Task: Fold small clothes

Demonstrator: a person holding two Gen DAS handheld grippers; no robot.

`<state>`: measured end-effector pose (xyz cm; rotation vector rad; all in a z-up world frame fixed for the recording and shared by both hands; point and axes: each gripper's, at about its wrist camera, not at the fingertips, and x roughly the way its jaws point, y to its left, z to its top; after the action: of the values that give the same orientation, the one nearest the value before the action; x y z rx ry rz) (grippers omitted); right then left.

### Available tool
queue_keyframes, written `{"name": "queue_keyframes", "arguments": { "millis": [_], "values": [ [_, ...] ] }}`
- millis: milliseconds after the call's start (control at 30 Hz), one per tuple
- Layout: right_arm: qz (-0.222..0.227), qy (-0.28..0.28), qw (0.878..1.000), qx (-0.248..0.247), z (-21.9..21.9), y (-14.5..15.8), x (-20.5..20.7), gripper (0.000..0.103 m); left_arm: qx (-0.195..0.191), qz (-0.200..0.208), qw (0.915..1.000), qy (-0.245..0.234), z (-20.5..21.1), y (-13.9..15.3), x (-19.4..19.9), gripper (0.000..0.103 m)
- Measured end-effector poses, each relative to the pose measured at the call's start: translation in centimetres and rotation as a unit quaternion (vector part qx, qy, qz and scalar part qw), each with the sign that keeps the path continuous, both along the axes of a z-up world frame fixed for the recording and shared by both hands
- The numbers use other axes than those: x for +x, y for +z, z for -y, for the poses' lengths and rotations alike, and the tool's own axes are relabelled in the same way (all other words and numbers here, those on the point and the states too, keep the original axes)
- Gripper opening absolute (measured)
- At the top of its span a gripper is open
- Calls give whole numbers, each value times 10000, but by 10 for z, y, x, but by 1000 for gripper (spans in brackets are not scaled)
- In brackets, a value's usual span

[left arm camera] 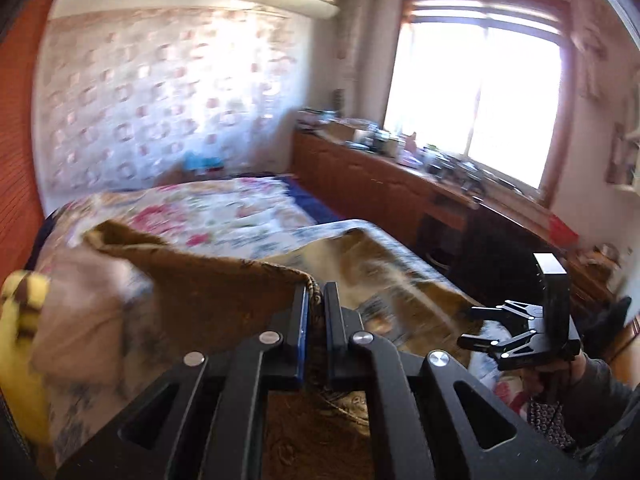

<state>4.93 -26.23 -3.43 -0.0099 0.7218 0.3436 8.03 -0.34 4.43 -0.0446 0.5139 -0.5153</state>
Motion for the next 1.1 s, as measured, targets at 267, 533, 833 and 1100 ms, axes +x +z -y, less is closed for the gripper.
{"name": "queue_keyframes", "arguments": {
  "millis": [267,533,833,1100],
  "values": [
    [126,-447,9988,177,53,6,-11,81,326,105,9950,-940,105,38,30,3],
    [93,-526,9983,229,74,2,-22,81,643,-16,9894,-1301,149,37,31,19],
    [108,-603,9979,220,81,1,-23,81,909,-241,9906,-991,129,10,41,32],
    [174,-412,9989,172,67,10,-7,78,996,-583,9924,-432,80,-33,39,33]
  ]
}}
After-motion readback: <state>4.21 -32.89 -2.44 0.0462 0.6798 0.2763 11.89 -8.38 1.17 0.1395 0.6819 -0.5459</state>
